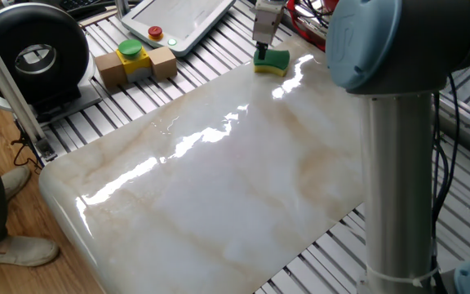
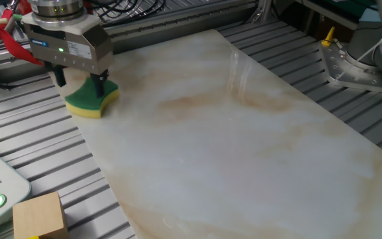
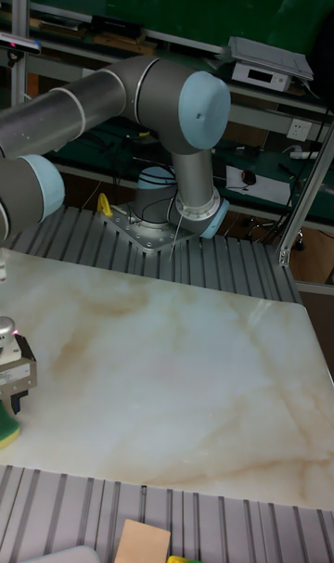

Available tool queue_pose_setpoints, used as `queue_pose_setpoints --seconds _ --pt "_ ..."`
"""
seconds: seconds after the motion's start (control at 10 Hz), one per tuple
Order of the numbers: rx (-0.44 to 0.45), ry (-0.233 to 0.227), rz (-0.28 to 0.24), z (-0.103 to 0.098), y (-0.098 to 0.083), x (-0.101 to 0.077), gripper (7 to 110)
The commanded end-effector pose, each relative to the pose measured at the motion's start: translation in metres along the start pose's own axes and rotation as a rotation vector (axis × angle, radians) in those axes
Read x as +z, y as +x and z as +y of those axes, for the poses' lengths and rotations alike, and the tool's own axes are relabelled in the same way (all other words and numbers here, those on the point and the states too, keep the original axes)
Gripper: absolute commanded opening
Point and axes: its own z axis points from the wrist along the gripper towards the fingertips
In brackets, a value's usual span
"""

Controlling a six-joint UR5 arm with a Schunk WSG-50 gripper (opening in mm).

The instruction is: Clean the tabletop with a sponge

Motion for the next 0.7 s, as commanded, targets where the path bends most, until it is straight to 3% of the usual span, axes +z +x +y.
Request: queue_pose_setpoints --seconds 0.0,0.3,0.6 --pt "0.005 0.012 0.003 0.012 0.012 0.015 88" --pt "-0.067 0.031 0.034 0.005 0.032 0.018 88" --pt "-0.075 0.016 0.017 0.006 0.029 0.021 88"
